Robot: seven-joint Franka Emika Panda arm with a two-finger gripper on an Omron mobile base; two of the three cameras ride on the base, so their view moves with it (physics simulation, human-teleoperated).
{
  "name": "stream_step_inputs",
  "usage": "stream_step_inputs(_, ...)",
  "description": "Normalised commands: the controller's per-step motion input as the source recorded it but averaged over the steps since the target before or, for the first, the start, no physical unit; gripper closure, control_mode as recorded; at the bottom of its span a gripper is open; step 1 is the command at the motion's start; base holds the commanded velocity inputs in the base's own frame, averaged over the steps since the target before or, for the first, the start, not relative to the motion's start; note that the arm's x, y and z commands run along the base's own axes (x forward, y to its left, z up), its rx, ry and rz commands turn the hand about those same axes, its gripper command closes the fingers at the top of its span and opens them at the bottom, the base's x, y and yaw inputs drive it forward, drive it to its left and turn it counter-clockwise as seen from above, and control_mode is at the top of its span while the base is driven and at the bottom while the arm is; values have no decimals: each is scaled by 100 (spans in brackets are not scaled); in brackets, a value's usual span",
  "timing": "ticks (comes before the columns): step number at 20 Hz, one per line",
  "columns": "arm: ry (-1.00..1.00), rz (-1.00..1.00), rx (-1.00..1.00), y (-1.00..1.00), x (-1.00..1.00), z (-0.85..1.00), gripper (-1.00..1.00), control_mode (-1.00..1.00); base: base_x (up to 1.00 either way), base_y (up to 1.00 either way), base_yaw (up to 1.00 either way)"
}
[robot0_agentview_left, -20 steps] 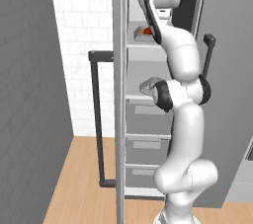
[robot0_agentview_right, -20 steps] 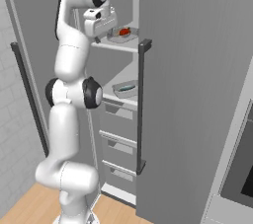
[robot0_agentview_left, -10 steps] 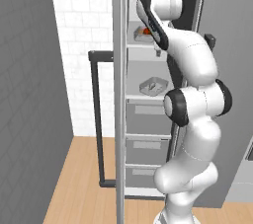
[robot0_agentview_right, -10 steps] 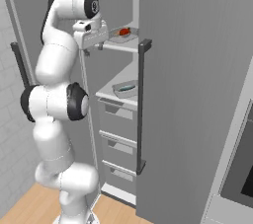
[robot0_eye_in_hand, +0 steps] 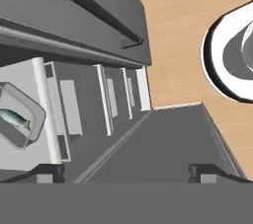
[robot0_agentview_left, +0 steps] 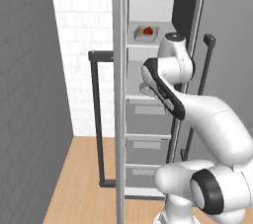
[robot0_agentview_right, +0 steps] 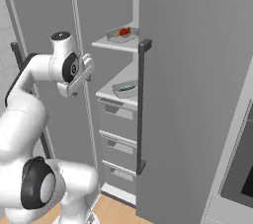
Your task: Take the meat container that has the fish and place it on the second highest rack of the freezer. Then take the vegetable container that has the tomato and sweet potato and place it on the highest rack of the freezer.
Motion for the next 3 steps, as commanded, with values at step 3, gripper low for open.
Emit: stream_step_inputs(3,-33,4,0,0,-100,-7,-100,-100,0,0,0)
